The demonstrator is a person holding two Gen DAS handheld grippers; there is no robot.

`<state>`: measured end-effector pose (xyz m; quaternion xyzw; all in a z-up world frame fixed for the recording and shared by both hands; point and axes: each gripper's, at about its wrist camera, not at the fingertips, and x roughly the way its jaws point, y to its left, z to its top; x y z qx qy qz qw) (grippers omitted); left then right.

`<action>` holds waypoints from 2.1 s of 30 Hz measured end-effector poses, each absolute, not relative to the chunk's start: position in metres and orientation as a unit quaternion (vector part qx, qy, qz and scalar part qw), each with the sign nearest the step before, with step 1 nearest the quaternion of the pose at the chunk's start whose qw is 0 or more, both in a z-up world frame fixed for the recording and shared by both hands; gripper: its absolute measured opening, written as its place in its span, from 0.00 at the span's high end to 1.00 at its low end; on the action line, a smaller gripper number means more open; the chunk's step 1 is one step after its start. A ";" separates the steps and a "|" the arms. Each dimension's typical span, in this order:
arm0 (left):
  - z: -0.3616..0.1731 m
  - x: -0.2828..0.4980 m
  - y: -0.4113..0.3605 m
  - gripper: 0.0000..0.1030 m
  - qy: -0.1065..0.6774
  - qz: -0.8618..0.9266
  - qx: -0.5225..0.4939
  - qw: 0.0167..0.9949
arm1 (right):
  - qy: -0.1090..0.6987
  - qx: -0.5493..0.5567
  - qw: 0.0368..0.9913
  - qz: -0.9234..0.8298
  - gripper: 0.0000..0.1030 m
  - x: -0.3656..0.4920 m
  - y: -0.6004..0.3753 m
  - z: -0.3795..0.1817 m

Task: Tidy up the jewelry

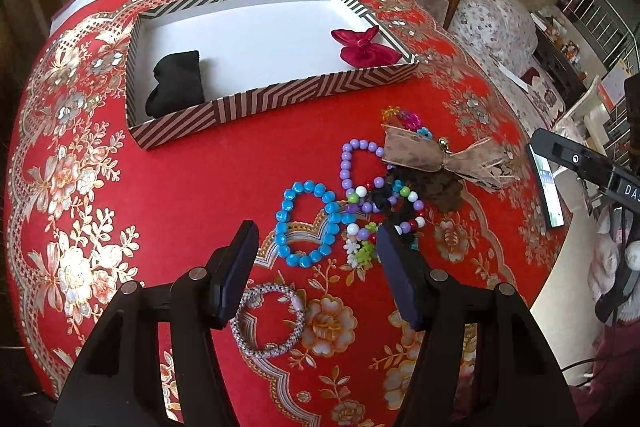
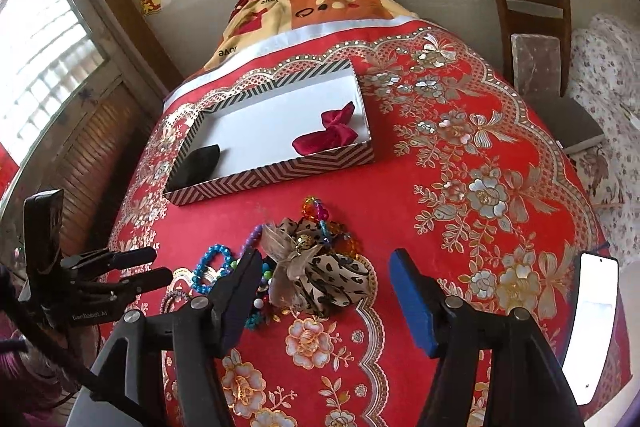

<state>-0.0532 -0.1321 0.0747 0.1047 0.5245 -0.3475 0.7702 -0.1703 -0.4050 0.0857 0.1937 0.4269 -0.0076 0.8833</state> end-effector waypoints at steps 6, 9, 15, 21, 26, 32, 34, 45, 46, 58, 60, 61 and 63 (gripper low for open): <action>0.071 -0.054 -0.123 0.41 0.532 -0.340 0.095 0.770 | 0.439 0.181 0.880 0.000 0.38 -0.164 -0.396 0.085; 0.070 -0.053 -0.117 0.41 0.537 -0.333 0.089 0.770 | 0.445 0.176 0.878 0.005 0.38 -0.160 -0.391 0.084; 0.066 -0.049 -0.106 0.41 0.545 -0.316 0.077 0.773 | 0.458 0.171 0.872 0.017 0.38 -0.149 -0.387 0.081; 0.063 -0.046 -0.106 0.41 0.552 -0.311 0.068 0.770 | 0.463 0.167 0.870 0.022 0.38 -0.142 -0.387 0.082; 0.063 -0.041 -0.111 0.41 0.554 -0.317 0.060 0.767 | 0.460 0.173 0.871 0.015 0.38 -0.144 -0.394 0.085; 0.067 -0.037 -0.123 0.41 0.550 -0.322 0.078 0.767 | 0.436 0.179 0.882 -0.004 0.38 -0.155 -0.404 0.098; 0.068 -0.037 -0.127 0.41 0.548 -0.326 0.081 0.766 | 0.429 0.192 0.883 -0.008 0.37 -0.160 -0.408 0.100; 0.062 -0.045 -0.132 0.41 0.549 -0.338 0.090 0.759 | 0.446 0.192 0.874 -0.016 0.37 -0.163 -0.408 0.089; 0.061 -0.045 -0.130 0.41 0.550 -0.337 0.087 0.759 | 0.451 0.188 0.872 -0.015 0.37 -0.162 -0.406 0.087; 0.053 -0.041 -0.114 0.41 0.564 -0.320 0.070 0.758 | 0.476 0.168 0.863 0.004 0.37 -0.147 -0.393 0.076; 0.052 -0.040 -0.114 0.41 0.565 -0.319 0.068 0.757 | 0.479 0.166 0.862 0.007 0.37 -0.143 -0.392 0.075; 0.052 -0.040 -0.113 0.41 0.566 -0.318 0.066 0.757 | 0.480 0.164 0.862 0.008 0.37 -0.142 -0.392 0.075; 0.051 -0.040 -0.112 0.41 0.569 -0.317 0.063 0.757 | 0.484 0.161 0.860 0.012 0.37 -0.138 -0.392 0.074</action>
